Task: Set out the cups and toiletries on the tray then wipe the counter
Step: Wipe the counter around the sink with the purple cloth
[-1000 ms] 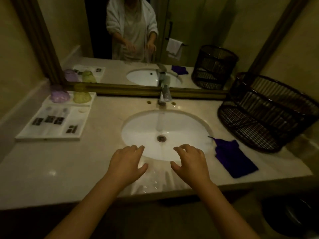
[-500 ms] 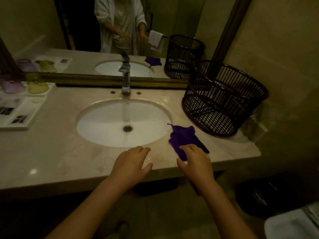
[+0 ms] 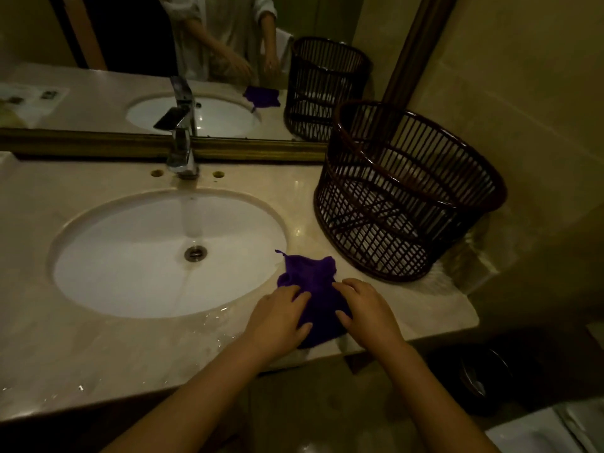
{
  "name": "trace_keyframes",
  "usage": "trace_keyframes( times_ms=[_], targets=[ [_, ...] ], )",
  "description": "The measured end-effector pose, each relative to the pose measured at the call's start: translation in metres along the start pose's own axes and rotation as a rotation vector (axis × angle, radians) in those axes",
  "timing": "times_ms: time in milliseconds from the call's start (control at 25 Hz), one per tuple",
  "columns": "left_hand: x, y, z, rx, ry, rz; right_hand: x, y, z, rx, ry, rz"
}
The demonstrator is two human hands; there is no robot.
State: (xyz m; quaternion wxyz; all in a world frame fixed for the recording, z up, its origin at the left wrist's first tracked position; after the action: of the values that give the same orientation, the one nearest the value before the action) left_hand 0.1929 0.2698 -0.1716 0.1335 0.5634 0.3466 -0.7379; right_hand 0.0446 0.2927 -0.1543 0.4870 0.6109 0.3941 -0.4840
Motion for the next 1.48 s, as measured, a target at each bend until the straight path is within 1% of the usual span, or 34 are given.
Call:
trace_keyframes(
  times_ms=[160,240,320,400,520,640,720,920,1040,1120,1320,1480],
  targets=[
    [0.031,0.005,0.034,-0.069,0.149,0.089,0.025,-0.004,0.033,-0.122,0.122,-0.026],
    [0.044,0.011,0.041,-0.127,0.228,0.084,0.036,-0.007,0.049,-0.210,0.191,-0.088],
    [0.050,0.016,0.043,-0.171,0.262,0.072,0.044,-0.011,0.060,-0.290,0.239,-0.127],
    [0.051,0.017,0.042,-0.213,0.228,0.043,0.046,-0.014,0.067,-0.356,0.250,-0.104],
    [0.048,0.018,0.043,-0.247,0.134,-0.021,0.046,-0.014,0.072,-0.410,0.220,-0.014],
    [0.046,0.015,0.041,-0.274,0.041,-0.022,0.047,-0.012,0.067,-0.389,0.164,0.090],
    [0.046,0.015,0.039,-0.294,0.014,-0.013,0.048,-0.009,0.062,-0.383,0.147,0.136],
    [0.033,0.016,0.033,-0.284,-0.045,-0.027,0.039,-0.005,0.061,-0.392,0.159,0.239],
    [0.018,0.022,0.016,-0.271,-0.092,-0.019,0.035,0.011,0.056,-0.401,0.154,0.305],
    [0.010,0.026,-0.001,-0.275,-0.087,-0.009,0.040,0.026,0.050,-0.413,0.184,0.323],
    [-0.003,0.041,-0.045,-0.348,-0.068,0.022,0.059,0.068,0.031,-0.445,0.226,0.368],
    [-0.009,0.055,-0.075,-0.401,-0.069,0.050,0.073,0.095,0.019,-0.464,0.251,0.353]
  ],
)
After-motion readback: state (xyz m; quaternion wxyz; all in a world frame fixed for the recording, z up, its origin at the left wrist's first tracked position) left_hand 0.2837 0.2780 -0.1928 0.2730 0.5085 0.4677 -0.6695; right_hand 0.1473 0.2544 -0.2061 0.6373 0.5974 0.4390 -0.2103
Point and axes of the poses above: each hand's wrist, its own z-axis towards the middle knuckle, its own x-axis out of the palm, y = z × x, the point moved 5 cm from there along z, towards the middle knuckle, and after that the axes turned 13 degrees about x, right-handed, at the moved point
